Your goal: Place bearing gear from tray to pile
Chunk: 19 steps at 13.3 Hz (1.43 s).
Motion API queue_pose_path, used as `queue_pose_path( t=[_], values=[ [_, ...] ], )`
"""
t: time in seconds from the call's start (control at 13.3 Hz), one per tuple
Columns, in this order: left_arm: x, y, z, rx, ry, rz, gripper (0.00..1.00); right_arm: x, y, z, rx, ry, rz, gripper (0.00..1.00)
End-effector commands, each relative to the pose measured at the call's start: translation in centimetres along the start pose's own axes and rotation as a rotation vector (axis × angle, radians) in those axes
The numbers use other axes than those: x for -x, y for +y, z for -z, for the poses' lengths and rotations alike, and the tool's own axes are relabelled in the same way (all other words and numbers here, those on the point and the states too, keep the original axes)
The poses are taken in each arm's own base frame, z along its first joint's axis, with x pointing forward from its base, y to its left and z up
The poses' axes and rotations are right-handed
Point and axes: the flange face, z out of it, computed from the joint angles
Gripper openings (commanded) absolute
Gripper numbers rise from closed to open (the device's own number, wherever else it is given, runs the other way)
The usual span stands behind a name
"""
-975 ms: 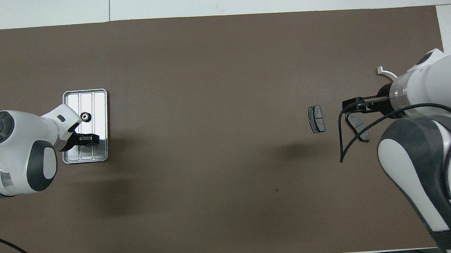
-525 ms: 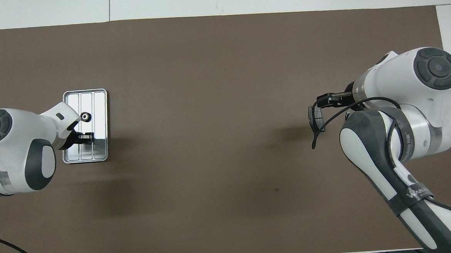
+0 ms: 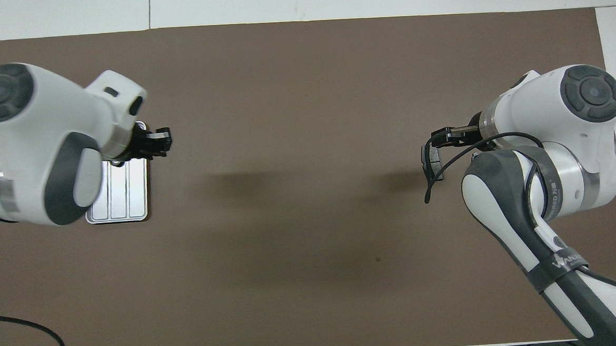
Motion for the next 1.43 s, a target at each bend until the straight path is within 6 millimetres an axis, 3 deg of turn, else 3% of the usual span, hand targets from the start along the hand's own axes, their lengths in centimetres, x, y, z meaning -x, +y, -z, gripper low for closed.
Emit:
queue_pose_path(
  t=[0.0, 0.15, 0.22, 0.38, 0.45, 0.9, 1.2, 1.27, 1.35],
  values=[
    [4.5, 9.2, -3.1, -0.044, 0.022, 0.078, 0.0, -0.3, 0.1, 0.0, -0.003, 0.007, -0.009, 1.0],
    [7.4, 14.8, -7.9, -0.061, 0.016, 0.12, 0.0, -0.6, 0.6, 0.1, -0.004, 0.018, -0.013, 1.0],
    [7.9, 17.0, -9.1, -0.068, 0.042, 0.14, 0.0, -0.7, 0.7, 0.1, -0.005, 0.027, -0.015, 1.0],
    [8.0, 18.5, -10.5, -0.046, 0.073, 0.158, 0.0, -0.7, 0.7, 0.1, -0.005, 0.027, -0.016, 1.0],
    [8.0, 19.0, -12.2, -0.034, 0.079, 0.154, 0.0, -0.7, 0.7, 0.2, -0.006, 0.029, -0.016, 1.0],
    [9.1, 18.5, -15.3, 0.003, 0.097, 0.149, 0.0, -0.7, 0.7, 0.1, -0.006, 0.027, -0.023, 1.0],
    [9.4, 18.4, -15.7, 0.005, 0.095, 0.146, 0.0, -0.5, 0.0, 0.1, -0.005, 0.021, -0.016, 1.0],
    [8.9, 18.0, -15.5, 0.004, 0.097, 0.145, 0.59, -0.4, -0.2, 0.0, -0.005, 0.018, -0.017, 1.0],
    [8.7, 17.8, -15.3, -0.007, 0.091, 0.14, 1.0, -0.4, -0.3, 0.1, -0.006, 0.019, -0.017, 1.0]
  ],
)
